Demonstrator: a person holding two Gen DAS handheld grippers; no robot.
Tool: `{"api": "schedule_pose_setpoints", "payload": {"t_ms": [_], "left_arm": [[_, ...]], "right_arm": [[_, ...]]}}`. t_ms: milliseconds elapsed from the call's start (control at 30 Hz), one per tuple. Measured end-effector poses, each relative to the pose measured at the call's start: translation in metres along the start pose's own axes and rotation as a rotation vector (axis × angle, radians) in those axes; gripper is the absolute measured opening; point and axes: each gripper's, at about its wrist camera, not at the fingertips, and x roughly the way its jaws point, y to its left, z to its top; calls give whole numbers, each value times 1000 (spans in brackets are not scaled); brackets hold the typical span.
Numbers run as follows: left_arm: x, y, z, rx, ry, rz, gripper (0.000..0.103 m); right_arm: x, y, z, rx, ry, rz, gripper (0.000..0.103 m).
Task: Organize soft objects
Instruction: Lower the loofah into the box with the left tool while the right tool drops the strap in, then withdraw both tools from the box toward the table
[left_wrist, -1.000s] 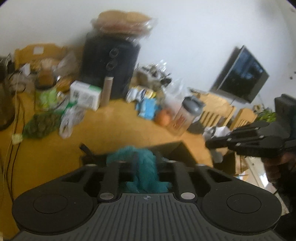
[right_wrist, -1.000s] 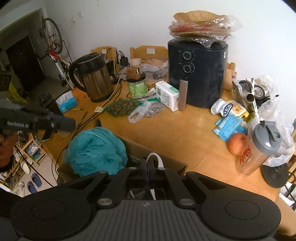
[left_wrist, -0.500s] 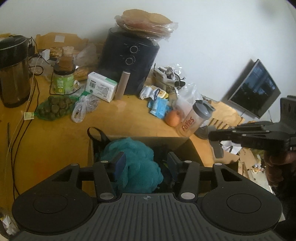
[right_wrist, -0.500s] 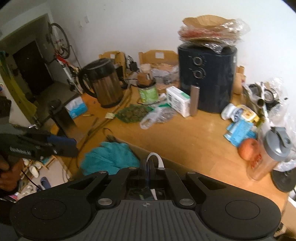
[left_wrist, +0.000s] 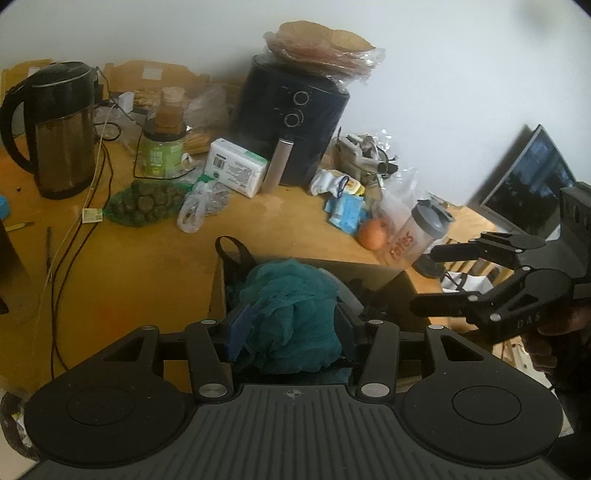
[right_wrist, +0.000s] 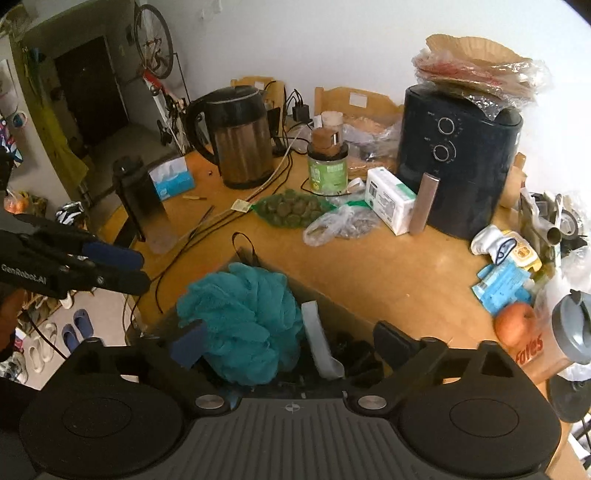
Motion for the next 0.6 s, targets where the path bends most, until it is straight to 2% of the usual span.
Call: {"api": "schedule_pose_setpoints", "payload": {"t_ms": [167,267,600], "left_arm": [[-2,-1,0,0,-10,-13,49],[-1,-4,0,15,-9,-8,54],[9,-9,9,59,2,39,55]], "right_arm": [[1,-2,-6,14,7,-18,103],[-3,-6,-9,30,-16,-29,103],[-16,-25,-20,125,-60,-83,103]]}}
